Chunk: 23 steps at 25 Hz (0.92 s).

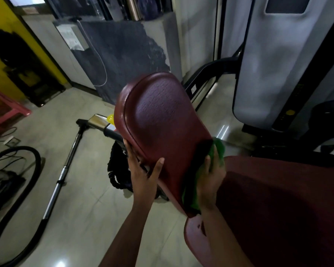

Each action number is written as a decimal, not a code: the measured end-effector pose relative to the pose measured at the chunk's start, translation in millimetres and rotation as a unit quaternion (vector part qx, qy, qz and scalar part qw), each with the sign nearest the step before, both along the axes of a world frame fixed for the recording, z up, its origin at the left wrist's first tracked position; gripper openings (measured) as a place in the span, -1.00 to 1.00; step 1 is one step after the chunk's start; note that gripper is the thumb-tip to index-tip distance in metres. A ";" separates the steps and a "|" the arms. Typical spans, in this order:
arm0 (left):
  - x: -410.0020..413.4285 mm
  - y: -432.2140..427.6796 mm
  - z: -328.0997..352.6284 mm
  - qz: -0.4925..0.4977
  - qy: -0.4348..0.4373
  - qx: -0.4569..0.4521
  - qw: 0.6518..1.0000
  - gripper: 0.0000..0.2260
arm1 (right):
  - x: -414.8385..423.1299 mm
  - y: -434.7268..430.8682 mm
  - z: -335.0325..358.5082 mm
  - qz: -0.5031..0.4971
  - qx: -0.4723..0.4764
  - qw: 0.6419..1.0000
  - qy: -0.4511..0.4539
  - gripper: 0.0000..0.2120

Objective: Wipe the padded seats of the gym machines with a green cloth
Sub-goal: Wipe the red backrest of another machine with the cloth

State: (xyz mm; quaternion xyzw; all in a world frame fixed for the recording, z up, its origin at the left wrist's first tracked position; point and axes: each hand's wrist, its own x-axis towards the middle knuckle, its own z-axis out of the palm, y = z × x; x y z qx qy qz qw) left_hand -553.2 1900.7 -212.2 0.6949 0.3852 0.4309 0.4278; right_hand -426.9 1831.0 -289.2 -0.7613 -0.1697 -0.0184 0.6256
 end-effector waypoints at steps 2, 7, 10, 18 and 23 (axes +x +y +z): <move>-0.1 1.5 -3.3 0.004 0.013 0.007 1.000 -0.19 | -10.9 32.2 61.5 0.083 0.026 0.994 -0.072 -0.59; -4.0 7.1 -13.7 -0.006 0.029 0.011 0.999 -0.18 | -14.0 84.8 106.5 0.124 -0.020 0.976 -0.178 -0.57; -1.3 3.4 -11.6 -0.002 0.024 -0.001 1.000 -0.17 | 16.3 84.0 79.4 0.079 -0.043 0.986 -0.140 -0.51; 0.3 -0.4 -8.2 0.000 0.016 -0.014 1.000 -0.19 | 62.9 48.1 -16.8 -0.009 -0.079 0.995 0.065 -0.53; 0.0 0.1 -6.8 0.005 0.034 -0.013 0.999 -0.18 | 59.7 24.0 -63.3 -0.031 -0.129 0.964 0.230 -0.57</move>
